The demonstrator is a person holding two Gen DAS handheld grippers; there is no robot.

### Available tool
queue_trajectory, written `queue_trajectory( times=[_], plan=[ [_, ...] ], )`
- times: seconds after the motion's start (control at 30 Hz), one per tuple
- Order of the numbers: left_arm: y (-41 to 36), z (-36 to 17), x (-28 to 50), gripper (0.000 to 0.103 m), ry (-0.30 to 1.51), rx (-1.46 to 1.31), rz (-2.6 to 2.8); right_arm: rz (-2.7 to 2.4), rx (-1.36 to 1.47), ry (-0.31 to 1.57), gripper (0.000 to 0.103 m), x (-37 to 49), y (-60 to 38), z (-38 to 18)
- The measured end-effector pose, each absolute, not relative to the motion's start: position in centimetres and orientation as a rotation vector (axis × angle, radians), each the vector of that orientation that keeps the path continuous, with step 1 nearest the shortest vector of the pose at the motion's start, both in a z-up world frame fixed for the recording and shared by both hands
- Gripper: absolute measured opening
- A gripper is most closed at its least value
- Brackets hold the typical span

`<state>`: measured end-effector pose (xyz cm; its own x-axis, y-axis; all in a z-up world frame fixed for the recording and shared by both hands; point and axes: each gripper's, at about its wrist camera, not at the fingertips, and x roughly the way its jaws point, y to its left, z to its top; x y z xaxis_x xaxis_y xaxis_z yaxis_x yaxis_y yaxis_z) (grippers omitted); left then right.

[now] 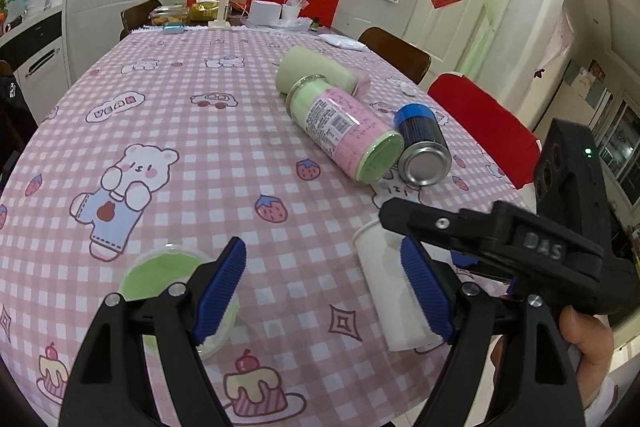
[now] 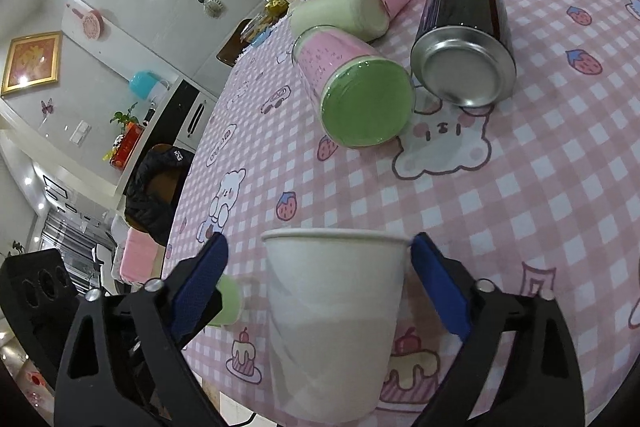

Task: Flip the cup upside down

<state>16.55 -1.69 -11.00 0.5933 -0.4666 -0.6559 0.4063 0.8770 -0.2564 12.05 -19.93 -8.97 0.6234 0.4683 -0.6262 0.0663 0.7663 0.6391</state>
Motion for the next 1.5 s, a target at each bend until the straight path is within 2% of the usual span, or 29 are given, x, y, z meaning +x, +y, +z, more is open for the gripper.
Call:
queue_trajectory(
  times=[0.03,0.17,0.5,0.93,1.07,1.5],
  plan=[
    [-1.7,-11.0,16.5,0.079,0.786,-0.081,-0.507,0.257,0.682,0.888,0.074,12.2,-19.9,-9.2],
    [-1.7,-11.0,16.5,0.079,0.786,-0.08,-0.502,0.274,0.702,0.897,0.072,12.5,-20.4,-9.4],
    [-1.4,-10.2,16.5,0.079,0.753,-0.103,-0.476,0.213,0.547,0.754,0.072,10.7,-20.2,-5.6],
    [-1.9,-10.1,16.6,0.079,0.749,-0.115,-0.434,0.081,0.338,0.627,0.072,9.1,-20.3,-3.5],
    [-2.0,-10.1,16.3,0.079,0.739,-0.094,-0.41,0.012,0.209,0.583,0.072,8.3,-19.3,-3.6],
    [-1.9,-9.8,15.0,0.079,0.727,-0.064,-0.388,0.031,0.192,0.58,0.074,6.4,-19.3,-5.3]
  ],
)
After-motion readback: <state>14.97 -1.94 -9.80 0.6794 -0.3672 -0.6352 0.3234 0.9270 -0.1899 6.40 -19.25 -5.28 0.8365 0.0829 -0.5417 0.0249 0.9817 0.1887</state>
